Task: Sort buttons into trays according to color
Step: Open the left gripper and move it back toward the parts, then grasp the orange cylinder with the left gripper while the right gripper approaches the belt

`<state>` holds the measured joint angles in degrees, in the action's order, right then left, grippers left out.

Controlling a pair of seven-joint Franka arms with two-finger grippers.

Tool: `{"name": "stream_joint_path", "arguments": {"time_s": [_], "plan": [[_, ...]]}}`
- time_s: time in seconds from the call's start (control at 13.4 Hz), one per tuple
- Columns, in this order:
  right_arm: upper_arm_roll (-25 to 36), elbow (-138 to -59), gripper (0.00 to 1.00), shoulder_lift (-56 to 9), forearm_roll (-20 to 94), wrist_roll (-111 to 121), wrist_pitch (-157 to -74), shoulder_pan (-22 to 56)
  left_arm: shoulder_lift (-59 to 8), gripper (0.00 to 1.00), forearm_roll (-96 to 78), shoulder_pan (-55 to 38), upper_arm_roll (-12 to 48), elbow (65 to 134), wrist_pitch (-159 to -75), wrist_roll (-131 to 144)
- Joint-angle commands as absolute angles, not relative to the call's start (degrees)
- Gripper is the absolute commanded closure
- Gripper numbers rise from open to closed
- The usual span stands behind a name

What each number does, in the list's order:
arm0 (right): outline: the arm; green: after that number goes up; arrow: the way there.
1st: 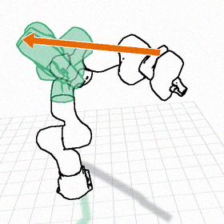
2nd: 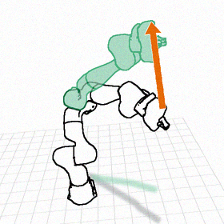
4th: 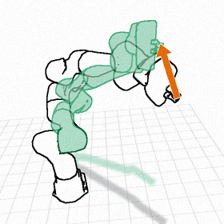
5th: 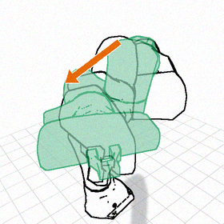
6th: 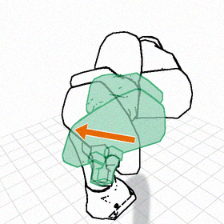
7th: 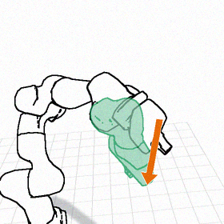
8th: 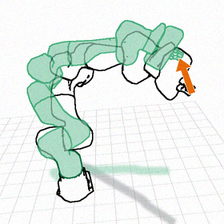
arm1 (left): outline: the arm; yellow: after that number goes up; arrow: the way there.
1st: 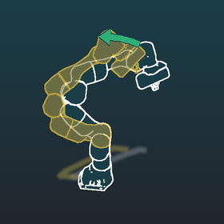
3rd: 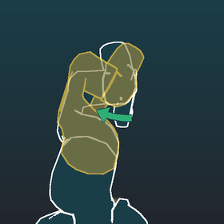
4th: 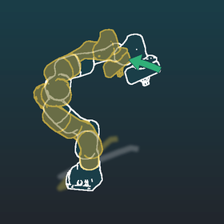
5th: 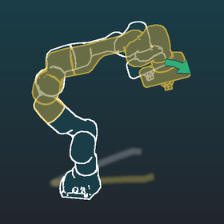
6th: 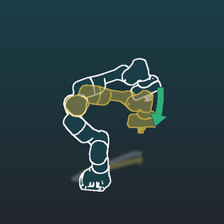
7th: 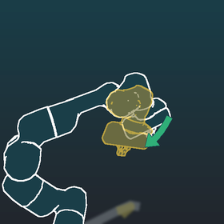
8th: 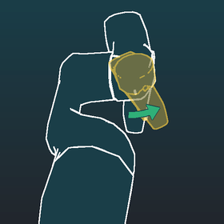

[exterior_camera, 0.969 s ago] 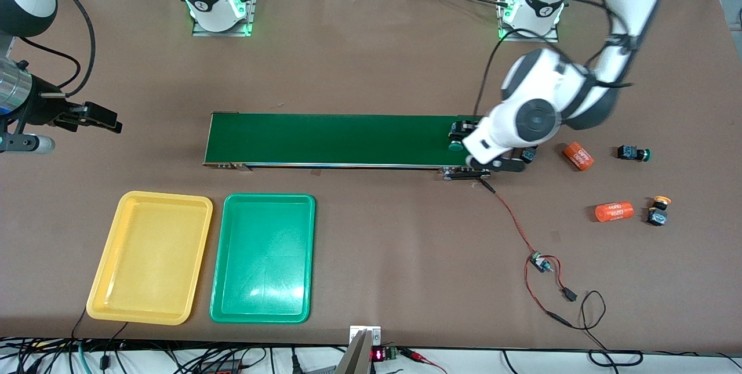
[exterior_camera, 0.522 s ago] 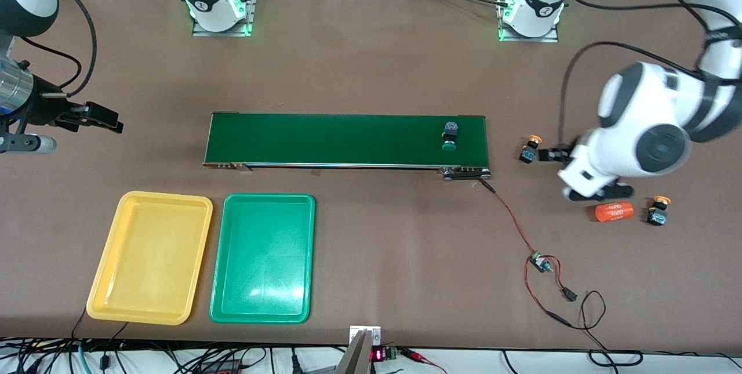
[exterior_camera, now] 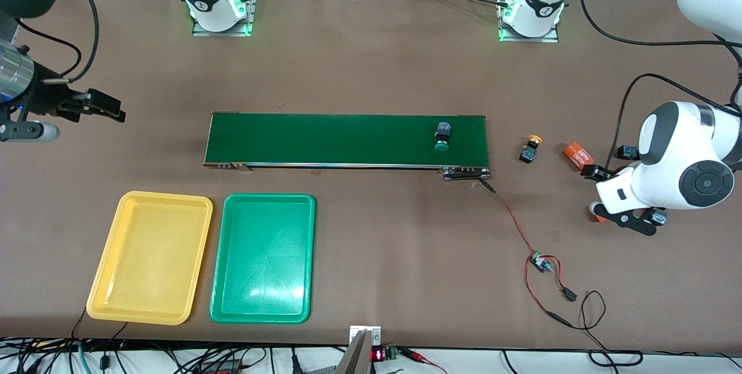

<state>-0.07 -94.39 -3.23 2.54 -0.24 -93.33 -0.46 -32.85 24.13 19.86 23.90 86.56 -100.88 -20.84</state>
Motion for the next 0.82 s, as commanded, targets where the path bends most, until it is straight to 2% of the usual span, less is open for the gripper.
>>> {"name": "stream_joint_path", "arguments": {"time_s": [0.0, 0.15, 0.37, 0.6, 0.75], "plan": [[-0.1, -103.2, 0.00, 5.4, 3.6, -1.1, -93.6, -0.6, -34.7, 0.00, 28.7, 21.5, 24.6, 85.6, -105.1, -36.4], [-0.2, -110.2, 0.00, 11.7, 3.6, -1.1, -95.3, -0.6, -37.1, 0.00, 30.4, 22.8, 24.3, 86.0, -108.2, -44.5], [-0.3, -122.9, 0.00, 19.6, 5.0, -1.1, -105.8, -0.4, -38.3, 0.00, 35.9, 24.9, 24.3, 90.7, -117.0, -49.5], [-2.6, -124.3, 0.00, 18.7, 6.2, -4.1, -109.1, 0.3, -38.6, 0.00, 37.2, 29.4, 24.3, 96.7, -126.3, -50.4], [-4.6, -123.9, 0.00, 16.0, 5.7, -7.4, -111.0, 2.5, -40.2, 0.06, 39.1, 30.5, 24.3, 97.4, -130.9, -54.6]]}}
